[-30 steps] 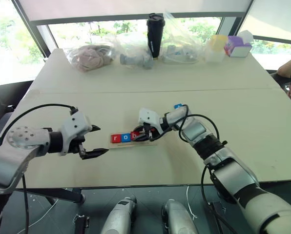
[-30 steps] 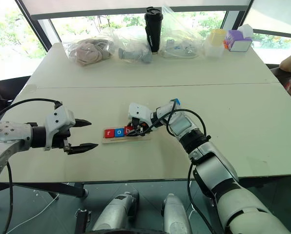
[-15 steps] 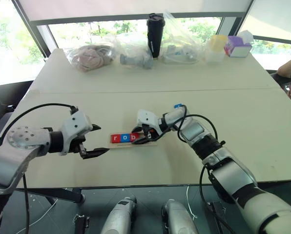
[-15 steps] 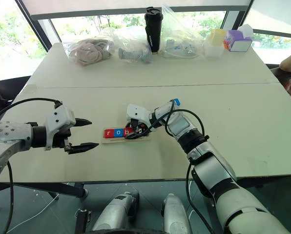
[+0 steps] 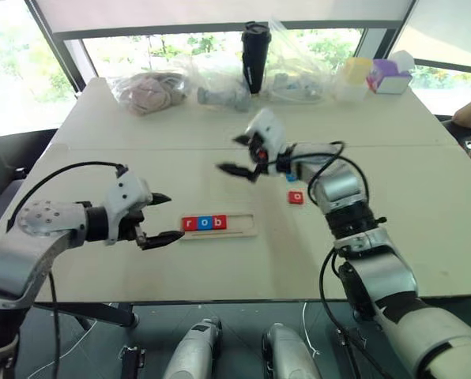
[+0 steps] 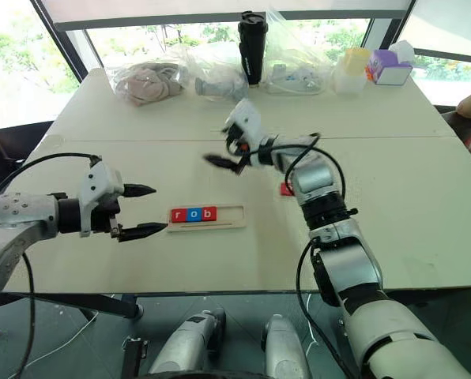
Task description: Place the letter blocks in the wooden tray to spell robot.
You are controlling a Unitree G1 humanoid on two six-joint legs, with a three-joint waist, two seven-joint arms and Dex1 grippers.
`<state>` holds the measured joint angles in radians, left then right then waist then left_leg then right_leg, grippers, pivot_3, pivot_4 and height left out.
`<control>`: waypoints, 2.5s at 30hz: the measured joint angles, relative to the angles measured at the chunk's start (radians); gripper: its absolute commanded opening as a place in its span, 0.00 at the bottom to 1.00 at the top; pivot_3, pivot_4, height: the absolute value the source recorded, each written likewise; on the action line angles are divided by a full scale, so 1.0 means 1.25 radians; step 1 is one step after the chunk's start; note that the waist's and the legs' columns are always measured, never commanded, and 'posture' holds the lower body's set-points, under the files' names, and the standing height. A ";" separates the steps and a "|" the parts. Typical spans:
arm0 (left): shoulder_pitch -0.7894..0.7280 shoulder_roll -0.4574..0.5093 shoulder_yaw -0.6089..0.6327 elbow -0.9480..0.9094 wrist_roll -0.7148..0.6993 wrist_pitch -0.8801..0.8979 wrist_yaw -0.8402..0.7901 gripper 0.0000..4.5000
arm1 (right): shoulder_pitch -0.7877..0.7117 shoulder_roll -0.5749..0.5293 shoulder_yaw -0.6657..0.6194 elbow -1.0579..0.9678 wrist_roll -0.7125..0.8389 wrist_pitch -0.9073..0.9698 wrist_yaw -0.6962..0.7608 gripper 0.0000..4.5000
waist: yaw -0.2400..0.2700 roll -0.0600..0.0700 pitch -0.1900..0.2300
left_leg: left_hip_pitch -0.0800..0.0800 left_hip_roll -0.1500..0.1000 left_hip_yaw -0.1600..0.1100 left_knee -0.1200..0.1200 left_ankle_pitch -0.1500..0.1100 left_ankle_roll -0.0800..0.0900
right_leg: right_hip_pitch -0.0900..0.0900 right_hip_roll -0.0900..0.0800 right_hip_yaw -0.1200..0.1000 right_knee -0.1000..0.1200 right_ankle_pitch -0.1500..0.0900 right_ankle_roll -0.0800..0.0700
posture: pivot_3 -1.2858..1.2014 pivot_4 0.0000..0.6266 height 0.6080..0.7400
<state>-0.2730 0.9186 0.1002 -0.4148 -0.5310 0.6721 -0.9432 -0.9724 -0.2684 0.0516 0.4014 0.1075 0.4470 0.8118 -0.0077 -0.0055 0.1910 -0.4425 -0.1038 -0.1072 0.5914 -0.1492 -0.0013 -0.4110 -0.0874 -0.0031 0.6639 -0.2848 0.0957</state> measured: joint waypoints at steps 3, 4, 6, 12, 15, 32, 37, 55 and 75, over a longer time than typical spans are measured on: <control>-0.034 -0.019 0.016 -0.006 -0.033 0.016 0.015 1.00 | 0.088 -0.060 -0.105 -0.181 0.009 0.193 -0.141 0.99 | 0.009 0.000 0.000 | 0.000 0.000 0.000 0.000 0.000 0.000 | 0.000 -0.001 0.000 0.000 0.000 0.000 | 0.52 0.24 1.00; -0.036 -0.020 0.015 -0.002 -0.032 0.016 0.016 1.00 | 0.121 -0.075 -0.128 -0.223 0.007 0.247 -0.174 0.99 | 0.010 0.000 0.000 | 0.000 0.000 0.000 0.000 0.000 0.000 | 0.000 -0.001 0.000 0.000 0.000 0.000 | 0.52 0.24 1.00; -0.041 -0.024 0.005 0.015 -0.026 0.015 0.018 1.00 | 0.189 -0.090 -0.154 -0.294 0.001 0.342 -0.226 0.99 | 0.009 0.000 0.000 | -0.001 0.000 0.001 -0.001 0.000 0.001 | 0.001 -0.001 0.000 0.001 0.000 0.000 | 0.52 0.24 1.00; -0.103 -0.067 -0.075 0.055 0.011 -0.016 0.010 1.00 | 0.271 -0.025 -0.185 -0.424 -0.004 0.575 -0.382 0.99 | -0.013 0.001 0.000 | 0.000 0.002 0.002 -0.001 0.002 0.001 | 0.001 0.000 0.001 0.001 0.000 -0.002 | 0.52 0.24 1.00; -0.113 -0.078 -0.092 0.082 0.024 -0.026 0.001 1.00 | 0.271 0.049 -0.215 -0.462 -0.004 0.648 -0.450 0.99 | -0.010 0.001 0.000 | 0.000 0.002 0.001 -0.001 0.002 0.001 | 0.001 0.001 0.001 0.001 0.000 -0.001 | 0.52 0.24 1.00; -0.113 -0.084 -0.098 0.075 0.033 -0.024 -0.006 1.00 | 0.328 0.140 -0.162 -0.522 0.003 0.722 -0.557 0.94 | -0.007 0.001 0.000 | 0.000 0.001 0.001 -0.001 0.002 0.001 | 0.001 0.000 0.001 0.000 0.000 -0.001 | 0.52 0.24 1.00; -0.113 -0.084 -0.098 0.061 0.032 -0.021 -0.006 1.00 | 0.328 0.145 -0.151 -0.501 -0.006 0.693 -0.584 0.49 | -0.008 0.001 0.000 | 0.000 0.002 0.001 -0.001 0.002 0.001 | 0.001 0.001 0.001 0.000 0.000 -0.001 | 0.52 0.24 1.00; -0.147 -0.111 -0.139 0.074 0.033 -0.024 -0.049 1.00 | 0.442 0.121 -0.199 -0.833 0.053 0.918 -0.558 0.25 | -0.004 0.000 0.000 | -0.001 0.002 0.000 -0.002 0.002 0.001 | 0.001 0.000 0.000 0.000 0.000 -0.002 | 0.52 0.24 1.00; -0.185 -0.098 -0.164 0.122 0.050 -0.023 -0.127 1.00 | 0.614 0.222 -0.221 -0.973 0.262 0.929 -0.689 0.99 | -0.007 0.001 0.000 | -0.001 0.002 0.001 -0.003 0.001 -0.001 | -0.001 0.000 0.000 -0.002 -0.001 -0.004 | 0.52 0.24 1.00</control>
<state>-0.5043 0.7965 -0.1053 -0.2626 -0.4682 0.6430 -1.1018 -0.2050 0.0090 -0.2242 -0.8148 0.4345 1.6079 -0.0489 -0.0159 -0.0046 0.1905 -0.4432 -0.1011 -0.1064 0.5873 -0.1481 -0.0021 -0.4127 -0.0870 -0.0025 0.6610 -0.2866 0.0904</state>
